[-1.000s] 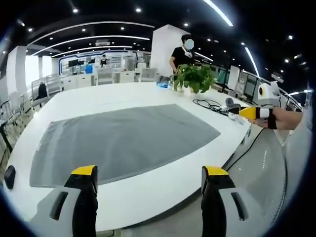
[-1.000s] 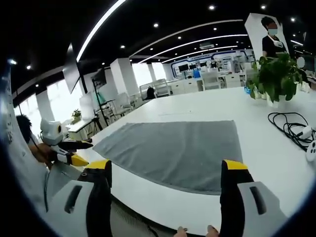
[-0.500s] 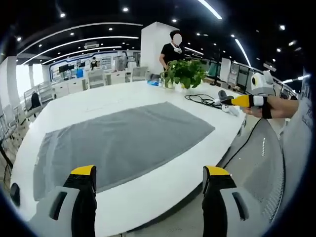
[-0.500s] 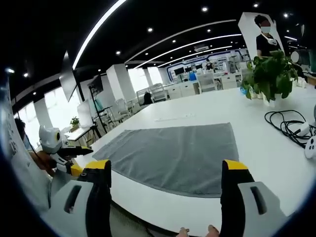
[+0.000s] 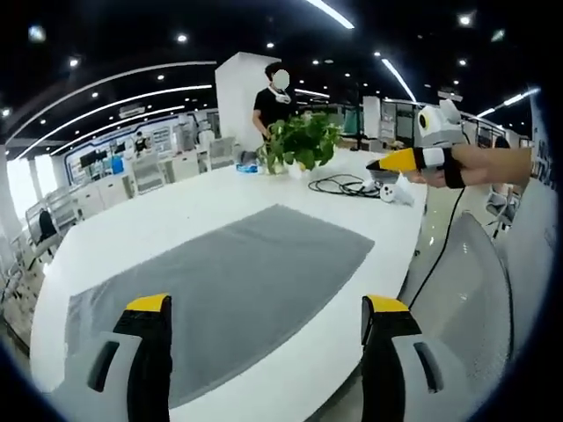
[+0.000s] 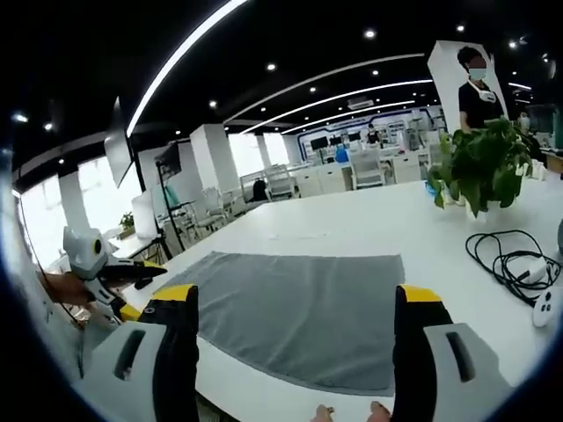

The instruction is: Fold the towel on the table until its edges align and the towel forms a compact rectangular stack.

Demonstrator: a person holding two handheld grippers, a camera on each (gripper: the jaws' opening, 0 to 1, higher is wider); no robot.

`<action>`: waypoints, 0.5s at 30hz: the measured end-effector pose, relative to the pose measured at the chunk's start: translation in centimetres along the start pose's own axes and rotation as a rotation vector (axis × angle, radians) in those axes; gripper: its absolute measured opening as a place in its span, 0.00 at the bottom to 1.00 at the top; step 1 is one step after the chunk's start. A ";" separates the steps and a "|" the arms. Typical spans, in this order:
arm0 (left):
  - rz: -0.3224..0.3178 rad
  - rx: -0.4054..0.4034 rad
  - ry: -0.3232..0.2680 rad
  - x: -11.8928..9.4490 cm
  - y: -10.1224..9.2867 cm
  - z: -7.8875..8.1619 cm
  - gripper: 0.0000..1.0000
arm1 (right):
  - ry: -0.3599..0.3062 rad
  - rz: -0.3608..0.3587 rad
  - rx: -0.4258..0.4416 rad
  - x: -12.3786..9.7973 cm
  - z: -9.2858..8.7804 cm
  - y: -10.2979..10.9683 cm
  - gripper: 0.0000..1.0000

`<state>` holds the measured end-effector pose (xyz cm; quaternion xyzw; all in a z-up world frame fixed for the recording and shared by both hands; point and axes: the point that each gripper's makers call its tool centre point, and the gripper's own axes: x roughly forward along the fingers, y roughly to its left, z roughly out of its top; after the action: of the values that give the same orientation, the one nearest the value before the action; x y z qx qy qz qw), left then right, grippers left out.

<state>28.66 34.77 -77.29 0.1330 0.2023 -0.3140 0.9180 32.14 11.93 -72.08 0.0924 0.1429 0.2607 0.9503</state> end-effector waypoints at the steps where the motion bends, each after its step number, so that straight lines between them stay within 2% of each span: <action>1: -0.010 0.009 0.002 0.4 -0.2 0.1 0.91 | 0.000 0.003 -0.002 0.0 0.2 0.0 0.93; 8: -0.079 0.042 -0.004 3.2 -2.5 1.6 0.90 | -0.012 -0.007 -0.028 0.2 1.5 -1.4 0.93; 10: -0.094 0.025 -0.031 4.1 -3.0 2.6 0.86 | -0.005 -0.014 -0.034 0.4 1.6 -2.1 0.93; 12: -0.121 0.019 -0.050 5.0 -3.5 3.4 0.87 | -0.003 -0.019 -0.044 0.5 2.0 -2.7 0.93; 15: -0.160 0.060 -0.052 6.4 -4.7 4.3 0.87 | -0.013 -0.026 -0.061 0.6 3.0 -3.4 0.93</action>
<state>31.52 26.25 -76.98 0.1358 0.1791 -0.3958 0.8904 35.15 9.04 -70.26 0.0634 0.1301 0.2519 0.9569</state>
